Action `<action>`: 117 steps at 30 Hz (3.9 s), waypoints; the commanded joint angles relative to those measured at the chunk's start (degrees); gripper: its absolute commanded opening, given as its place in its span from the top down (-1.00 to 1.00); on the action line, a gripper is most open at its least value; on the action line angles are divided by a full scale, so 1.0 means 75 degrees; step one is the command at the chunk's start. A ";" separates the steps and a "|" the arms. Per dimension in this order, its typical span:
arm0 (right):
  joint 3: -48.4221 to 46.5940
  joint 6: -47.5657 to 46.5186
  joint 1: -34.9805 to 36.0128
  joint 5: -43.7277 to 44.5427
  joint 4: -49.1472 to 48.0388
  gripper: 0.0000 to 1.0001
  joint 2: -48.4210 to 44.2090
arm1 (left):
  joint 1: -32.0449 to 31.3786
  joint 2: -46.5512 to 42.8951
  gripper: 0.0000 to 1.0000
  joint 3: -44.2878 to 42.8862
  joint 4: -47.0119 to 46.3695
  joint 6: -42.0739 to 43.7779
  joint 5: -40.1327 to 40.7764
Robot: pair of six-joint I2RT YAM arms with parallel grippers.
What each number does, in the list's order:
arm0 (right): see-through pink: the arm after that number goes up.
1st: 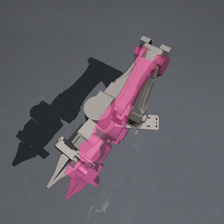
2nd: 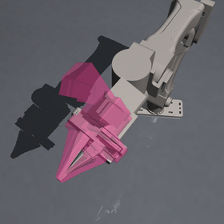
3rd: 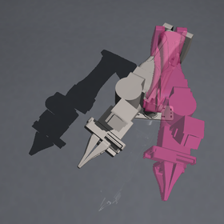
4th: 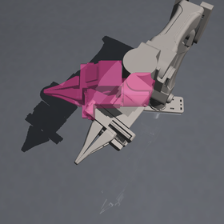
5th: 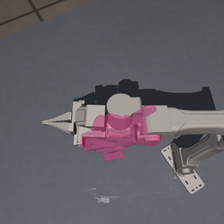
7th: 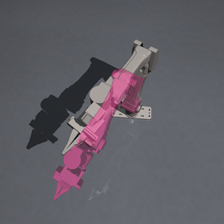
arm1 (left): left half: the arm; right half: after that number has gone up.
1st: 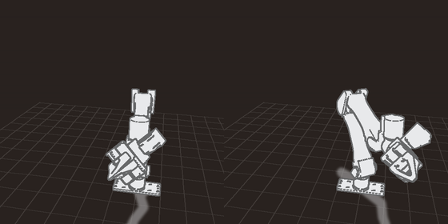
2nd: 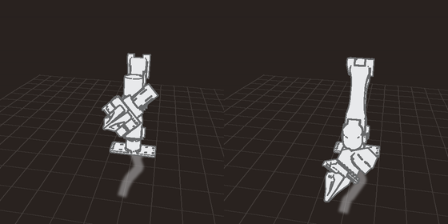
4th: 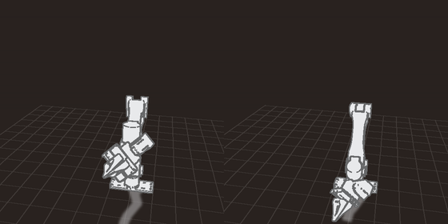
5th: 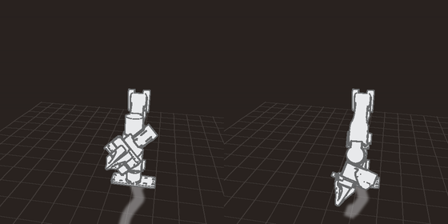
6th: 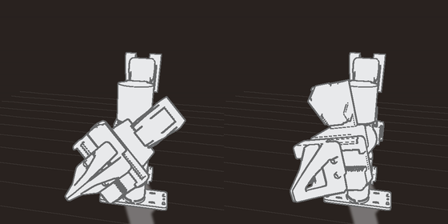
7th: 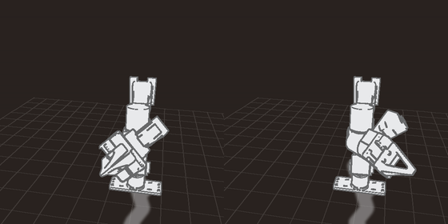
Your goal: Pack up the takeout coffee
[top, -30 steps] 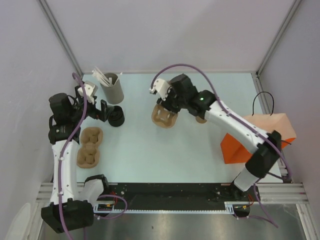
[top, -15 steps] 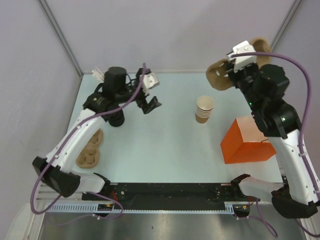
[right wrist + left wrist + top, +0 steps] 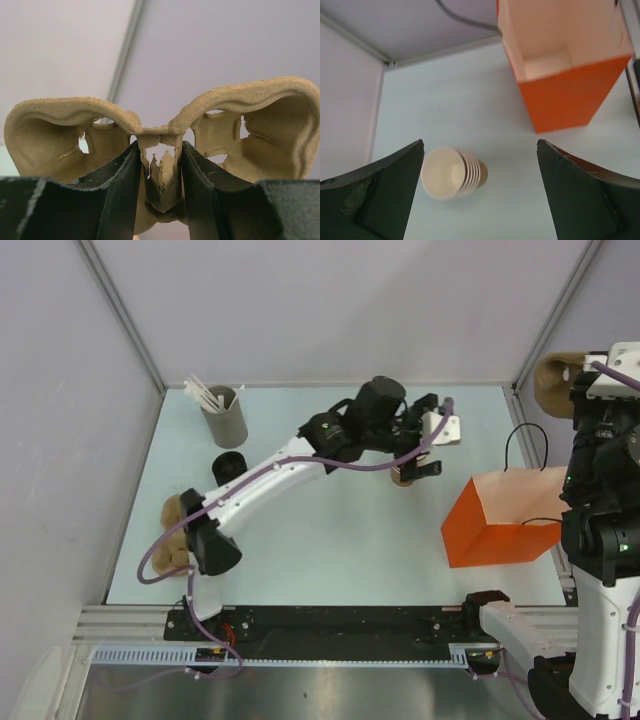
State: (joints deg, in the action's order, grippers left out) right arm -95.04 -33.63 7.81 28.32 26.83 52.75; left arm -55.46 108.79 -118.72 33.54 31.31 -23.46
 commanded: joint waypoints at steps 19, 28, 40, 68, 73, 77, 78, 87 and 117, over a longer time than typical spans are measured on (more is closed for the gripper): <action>0.0274 0.0194 -0.0597 0.0326 -0.0226 0.17 -0.0283 | -0.1253 0.2849 -0.78 -0.3038 -0.1542 -0.0495 0.0901; 0.0274 0.0347 -0.0515 0.0232 -0.0085 0.18 -0.0307 | -0.1254 0.3025 -0.26 -0.2992 -0.1519 -0.0249 0.1124; 0.0321 0.0441 -0.0433 0.0139 -0.0050 0.19 -0.0342 | -0.1254 0.3026 0.02 -0.2945 -0.1214 0.0032 0.1066; 0.0415 0.0394 -0.0269 0.0115 -0.0155 0.21 -0.0272 | -0.1371 0.2651 1.00 -0.2886 -0.0746 0.0056 0.2014; 0.0450 0.0288 -0.0210 0.0092 -0.0296 0.21 -0.0143 | -0.1371 0.2101 0.99 -0.2524 -0.0535 -0.0225 0.2741; 0.0462 0.0312 -0.0210 0.0045 -0.0366 0.20 -0.0061 | -0.1371 0.1551 1.00 -0.2126 -0.0172 -0.0448 0.3105; 0.0473 0.0323 -0.0210 0.0022 -0.0378 0.20 -0.0061 | -0.1371 0.1468 1.00 -0.2043 -0.0055 -0.0471 0.3105; 0.0462 0.0358 -0.0163 -0.0107 -0.0355 0.20 -0.0014 | -0.1312 0.0683 1.00 -0.1539 0.0660 -0.0682 0.3679; 0.0298 0.0640 -0.0550 -0.0576 -0.0050 0.19 0.0103 | -0.1077 0.0646 -0.69 -0.0940 0.2360 0.6121 0.0210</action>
State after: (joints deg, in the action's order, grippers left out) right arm -90.98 -29.95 4.14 24.95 27.16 53.82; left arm -62.70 110.43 -122.30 48.05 61.39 -19.81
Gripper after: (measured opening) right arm 0.403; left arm 0.842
